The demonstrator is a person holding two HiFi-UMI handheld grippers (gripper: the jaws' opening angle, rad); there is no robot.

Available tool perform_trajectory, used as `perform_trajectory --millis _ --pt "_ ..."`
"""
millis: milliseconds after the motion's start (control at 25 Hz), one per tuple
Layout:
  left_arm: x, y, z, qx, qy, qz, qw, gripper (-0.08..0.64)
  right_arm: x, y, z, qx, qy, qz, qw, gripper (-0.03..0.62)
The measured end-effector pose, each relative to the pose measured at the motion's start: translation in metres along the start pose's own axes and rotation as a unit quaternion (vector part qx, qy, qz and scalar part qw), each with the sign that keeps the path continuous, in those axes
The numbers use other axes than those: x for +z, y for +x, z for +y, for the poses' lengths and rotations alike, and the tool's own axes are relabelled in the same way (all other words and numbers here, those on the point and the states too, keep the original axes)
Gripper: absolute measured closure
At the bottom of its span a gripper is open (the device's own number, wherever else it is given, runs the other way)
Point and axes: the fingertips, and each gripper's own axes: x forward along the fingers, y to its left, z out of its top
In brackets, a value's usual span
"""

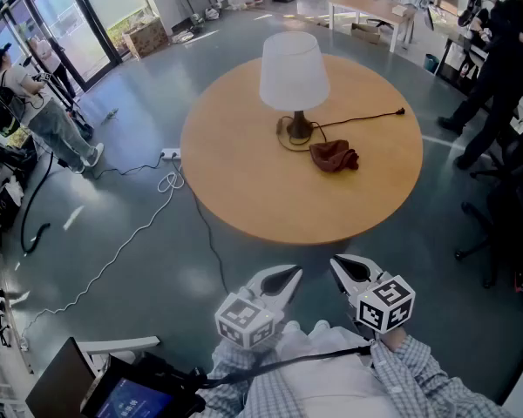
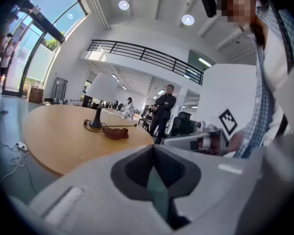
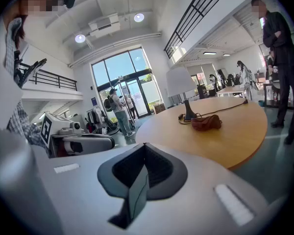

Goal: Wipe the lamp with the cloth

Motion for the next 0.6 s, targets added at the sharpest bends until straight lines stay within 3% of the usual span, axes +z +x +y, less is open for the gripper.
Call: perform_trajectory --millis 600 --pt "-0.003 -0.002 -0.011 -0.006 0.017 0.012 0.9998 0.555 -0.007 -0.004 0.002 -0.006 0.002 0.013 1.000 0.589"
